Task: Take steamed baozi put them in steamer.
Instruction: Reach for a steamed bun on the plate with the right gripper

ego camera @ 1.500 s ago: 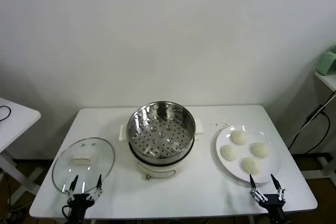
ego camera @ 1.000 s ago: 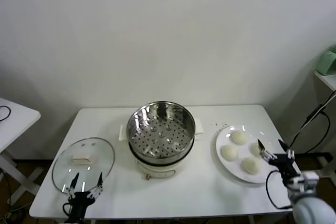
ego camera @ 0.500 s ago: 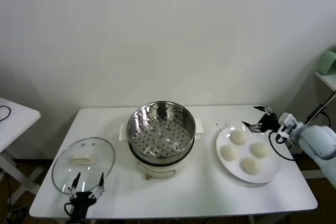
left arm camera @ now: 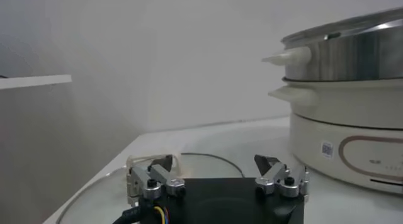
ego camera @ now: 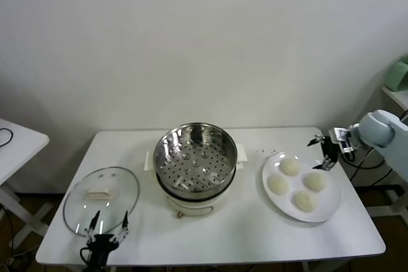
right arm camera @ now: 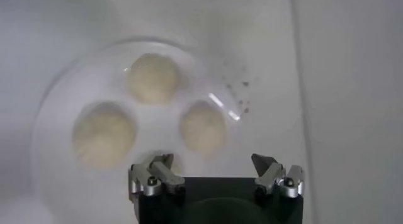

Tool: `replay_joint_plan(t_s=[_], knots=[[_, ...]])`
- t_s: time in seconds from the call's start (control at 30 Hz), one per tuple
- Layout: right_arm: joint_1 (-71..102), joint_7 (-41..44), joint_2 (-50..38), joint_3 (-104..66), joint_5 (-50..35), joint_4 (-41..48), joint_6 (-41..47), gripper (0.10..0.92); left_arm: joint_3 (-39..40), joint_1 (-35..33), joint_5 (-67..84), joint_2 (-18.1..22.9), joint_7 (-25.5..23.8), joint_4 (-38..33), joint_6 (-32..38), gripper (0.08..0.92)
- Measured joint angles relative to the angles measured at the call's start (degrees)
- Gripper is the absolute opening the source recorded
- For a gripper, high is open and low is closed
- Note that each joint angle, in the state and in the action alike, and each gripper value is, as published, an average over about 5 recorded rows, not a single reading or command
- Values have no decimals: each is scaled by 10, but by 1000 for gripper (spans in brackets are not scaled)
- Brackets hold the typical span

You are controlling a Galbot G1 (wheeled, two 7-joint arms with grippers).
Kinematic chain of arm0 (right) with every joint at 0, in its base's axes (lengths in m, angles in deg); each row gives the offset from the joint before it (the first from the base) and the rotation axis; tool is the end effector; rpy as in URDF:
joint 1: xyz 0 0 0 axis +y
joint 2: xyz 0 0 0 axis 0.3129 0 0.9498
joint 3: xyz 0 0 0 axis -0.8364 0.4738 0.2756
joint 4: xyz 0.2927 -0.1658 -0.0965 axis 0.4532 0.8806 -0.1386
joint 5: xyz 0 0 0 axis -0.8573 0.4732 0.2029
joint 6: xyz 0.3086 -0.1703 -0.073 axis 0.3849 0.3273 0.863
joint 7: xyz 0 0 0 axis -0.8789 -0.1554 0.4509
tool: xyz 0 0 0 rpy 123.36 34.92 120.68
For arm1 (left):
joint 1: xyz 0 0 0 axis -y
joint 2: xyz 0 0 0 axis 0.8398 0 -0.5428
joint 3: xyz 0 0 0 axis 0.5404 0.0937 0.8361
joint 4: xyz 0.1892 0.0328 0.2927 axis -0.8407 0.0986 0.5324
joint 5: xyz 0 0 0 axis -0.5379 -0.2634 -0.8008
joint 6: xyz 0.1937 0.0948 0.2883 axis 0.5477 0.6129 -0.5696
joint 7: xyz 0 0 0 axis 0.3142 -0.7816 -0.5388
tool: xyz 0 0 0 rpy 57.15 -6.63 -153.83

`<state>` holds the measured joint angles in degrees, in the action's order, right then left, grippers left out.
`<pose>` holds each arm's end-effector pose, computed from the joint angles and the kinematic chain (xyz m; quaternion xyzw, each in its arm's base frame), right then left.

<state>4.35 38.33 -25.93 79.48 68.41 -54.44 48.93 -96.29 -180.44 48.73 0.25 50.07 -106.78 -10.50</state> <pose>0.5387 -0.2586 -0.1599 0.4891 -0.5827 0.5225 0.3850 0.1278 0.1013 -0.4422 0.0352 -0.9950 -0.0582 0.0737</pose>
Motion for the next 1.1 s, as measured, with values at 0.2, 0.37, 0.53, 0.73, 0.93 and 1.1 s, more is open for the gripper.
replay_joint_plan(t_s=[0.2,0.37,0.53,0.73,0.93,1.1], knots=[[-17,25,60,29,-1,76,-16,823,-4,2,0,0,0,6,1,823],[-12,36,107,34,9,130,-28,823,-5,3,-2,0,0,10,3,823],[-2,40,149,30,30,179,-40,823,-7,2,-5,0,0,12,6,823],[2,39,188,21,58,225,-56,823,-7,3,-8,-1,0,15,9,823],[5,35,215,18,77,254,-65,823,-6,5,-13,-1,0,21,13,823],[10,33,229,14,92,271,-69,820,-6,5,-13,-1,0,22,13,823]])
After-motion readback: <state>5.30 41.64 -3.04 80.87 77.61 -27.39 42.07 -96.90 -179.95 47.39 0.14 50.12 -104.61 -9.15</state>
